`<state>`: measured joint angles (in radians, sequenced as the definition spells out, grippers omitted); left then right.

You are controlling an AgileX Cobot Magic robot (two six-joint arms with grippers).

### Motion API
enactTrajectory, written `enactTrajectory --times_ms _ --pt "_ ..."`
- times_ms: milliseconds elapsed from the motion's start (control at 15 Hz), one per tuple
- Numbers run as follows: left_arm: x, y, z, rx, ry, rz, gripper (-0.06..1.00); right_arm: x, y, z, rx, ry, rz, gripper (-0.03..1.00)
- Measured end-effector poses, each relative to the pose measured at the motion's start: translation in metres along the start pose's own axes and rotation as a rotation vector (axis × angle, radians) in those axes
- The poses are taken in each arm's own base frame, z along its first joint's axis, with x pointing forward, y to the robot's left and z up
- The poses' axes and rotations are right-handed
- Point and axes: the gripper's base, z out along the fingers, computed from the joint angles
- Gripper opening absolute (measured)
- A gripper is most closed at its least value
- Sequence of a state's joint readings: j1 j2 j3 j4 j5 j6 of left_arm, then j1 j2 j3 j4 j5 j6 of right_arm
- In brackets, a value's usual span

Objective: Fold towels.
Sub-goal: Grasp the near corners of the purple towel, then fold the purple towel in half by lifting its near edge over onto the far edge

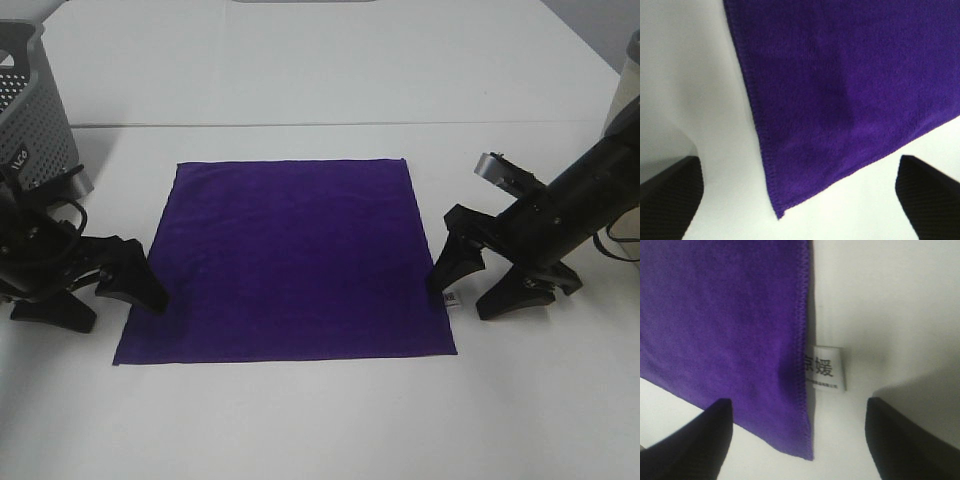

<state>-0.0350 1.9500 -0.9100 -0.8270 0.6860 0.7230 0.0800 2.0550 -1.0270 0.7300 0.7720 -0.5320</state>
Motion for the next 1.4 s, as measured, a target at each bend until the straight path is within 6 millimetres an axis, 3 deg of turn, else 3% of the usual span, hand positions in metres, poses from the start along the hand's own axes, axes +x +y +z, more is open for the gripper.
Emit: enactTrajectory --times_ms 267,400,800,1133,1400 --pt "-0.001 -0.023 0.029 0.097 0.082 -0.044 0.83 0.004 0.023 0.024 -0.044 0.067 -0.016 0.69" --pt "-0.004 -0.035 0.043 0.148 0.119 -0.058 0.71 0.004 0.026 0.029 -0.059 0.083 -0.009 0.62" --pt "-0.001 -0.033 0.057 0.14 0.155 -0.064 0.02 0.005 0.022 0.036 -0.051 0.103 -0.008 0.04" --pt "-0.003 -0.034 0.048 0.09 0.114 -0.004 0.0 0.005 0.025 0.031 -0.046 0.085 -0.026 0.01" --pt "-0.011 -0.046 0.023 0.068 0.019 0.057 0.0 -0.006 0.041 0.0 -0.011 -0.044 -0.116 0.01"
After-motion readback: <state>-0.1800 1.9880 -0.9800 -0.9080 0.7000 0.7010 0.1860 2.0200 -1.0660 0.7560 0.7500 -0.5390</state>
